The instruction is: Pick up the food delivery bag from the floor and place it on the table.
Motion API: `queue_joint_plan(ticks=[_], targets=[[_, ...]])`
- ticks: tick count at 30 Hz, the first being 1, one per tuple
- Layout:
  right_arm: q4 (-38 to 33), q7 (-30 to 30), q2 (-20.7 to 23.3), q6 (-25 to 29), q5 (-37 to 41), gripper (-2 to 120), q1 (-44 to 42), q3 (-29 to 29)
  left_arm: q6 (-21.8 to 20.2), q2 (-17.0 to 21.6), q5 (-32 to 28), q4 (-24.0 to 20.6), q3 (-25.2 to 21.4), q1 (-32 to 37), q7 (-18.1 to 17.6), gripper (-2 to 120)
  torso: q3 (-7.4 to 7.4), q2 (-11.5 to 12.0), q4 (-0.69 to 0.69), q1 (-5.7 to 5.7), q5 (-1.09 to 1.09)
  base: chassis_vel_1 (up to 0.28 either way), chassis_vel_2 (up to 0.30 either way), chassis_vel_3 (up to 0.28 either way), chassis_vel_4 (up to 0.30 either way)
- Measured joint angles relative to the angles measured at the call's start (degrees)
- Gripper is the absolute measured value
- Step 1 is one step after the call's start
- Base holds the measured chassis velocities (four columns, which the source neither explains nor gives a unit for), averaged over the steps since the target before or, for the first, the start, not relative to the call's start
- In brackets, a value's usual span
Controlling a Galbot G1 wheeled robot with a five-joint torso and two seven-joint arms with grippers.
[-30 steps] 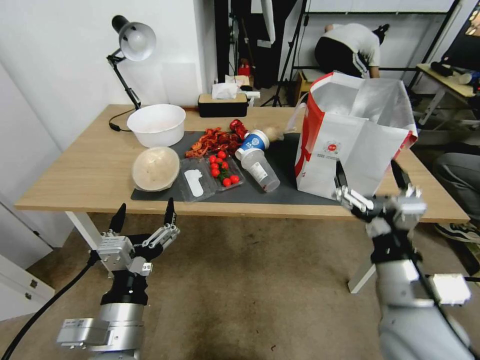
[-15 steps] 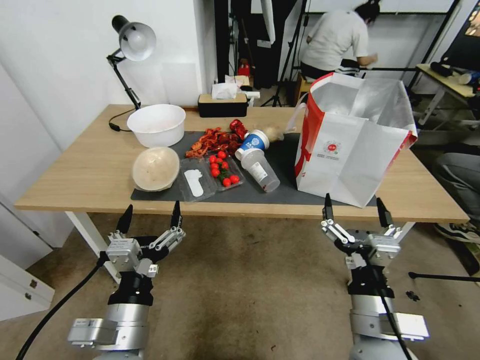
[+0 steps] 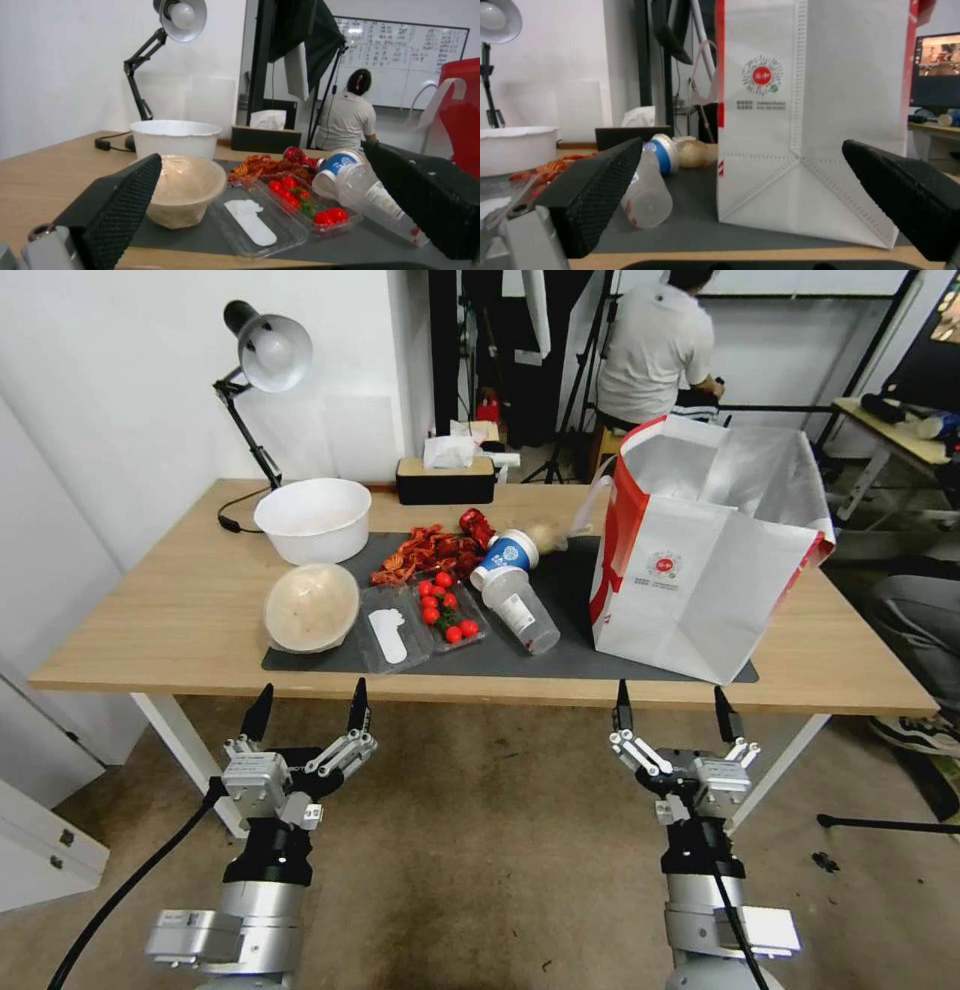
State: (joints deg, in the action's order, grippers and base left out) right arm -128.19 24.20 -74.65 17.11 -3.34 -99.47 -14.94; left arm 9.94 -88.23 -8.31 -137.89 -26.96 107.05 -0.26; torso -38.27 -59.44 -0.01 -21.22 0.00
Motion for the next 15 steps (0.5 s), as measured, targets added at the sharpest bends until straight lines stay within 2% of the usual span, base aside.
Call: queue_joint_plan(ticks=[15], targets=[[4.15, -0.66, -0.77, 0.62, -0.94, 100, 0.72, 1.02, 0.17, 0.66, -0.62, 3.60, 0.27, -1.12, -0.63, 100, 0.00, 0.00, 0.01, 0.00, 0.00, 0.000, 0.000, 0.000, 0.000]])
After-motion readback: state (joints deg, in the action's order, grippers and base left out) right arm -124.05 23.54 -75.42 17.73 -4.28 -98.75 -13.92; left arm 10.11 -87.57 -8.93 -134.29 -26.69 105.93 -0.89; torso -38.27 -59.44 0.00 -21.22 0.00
